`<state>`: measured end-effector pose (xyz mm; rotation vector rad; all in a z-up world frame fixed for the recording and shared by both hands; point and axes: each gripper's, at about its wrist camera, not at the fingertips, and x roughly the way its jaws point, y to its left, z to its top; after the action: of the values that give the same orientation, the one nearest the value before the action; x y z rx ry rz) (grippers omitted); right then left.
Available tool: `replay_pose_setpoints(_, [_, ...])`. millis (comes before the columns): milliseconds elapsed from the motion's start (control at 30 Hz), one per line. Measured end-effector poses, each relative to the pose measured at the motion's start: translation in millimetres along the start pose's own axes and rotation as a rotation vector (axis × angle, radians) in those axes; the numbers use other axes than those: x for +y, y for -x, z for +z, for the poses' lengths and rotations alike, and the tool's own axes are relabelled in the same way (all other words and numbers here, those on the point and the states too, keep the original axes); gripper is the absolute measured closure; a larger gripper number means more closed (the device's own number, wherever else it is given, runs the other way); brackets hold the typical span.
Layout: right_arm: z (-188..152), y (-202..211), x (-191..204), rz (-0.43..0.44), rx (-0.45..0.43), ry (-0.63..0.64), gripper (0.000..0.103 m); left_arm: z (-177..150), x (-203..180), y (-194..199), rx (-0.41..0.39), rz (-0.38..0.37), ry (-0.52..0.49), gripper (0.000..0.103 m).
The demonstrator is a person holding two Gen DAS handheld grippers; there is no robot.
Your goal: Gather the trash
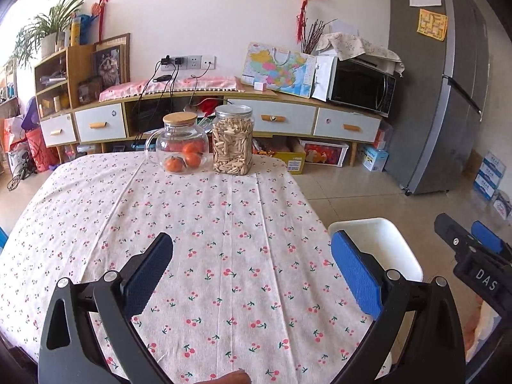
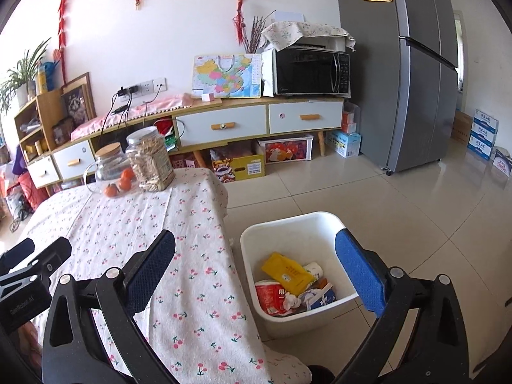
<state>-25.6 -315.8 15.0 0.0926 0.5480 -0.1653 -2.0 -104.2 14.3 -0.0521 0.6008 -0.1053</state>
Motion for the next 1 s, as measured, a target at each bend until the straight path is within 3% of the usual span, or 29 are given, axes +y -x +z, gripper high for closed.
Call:
replay_pose_setpoints(233, [-14, 0, 36, -0.032, -0.074, 0.120, 0.007, -17, 21, -8, 0.043, 0.007, 0.033, 0.007])
replay_pose_setpoints(467, [-12, -9, 40, -0.018, -0.050, 0.116, 0.007, -20, 31, -16, 0.078, 0.027, 0.055, 0.007])
replay_pose_setpoints(1000, [-19, -8, 48, 0.013, -0.052, 0.159, 0.007, -19, 37, -13, 0.065, 0.066, 0.051, 0.007])
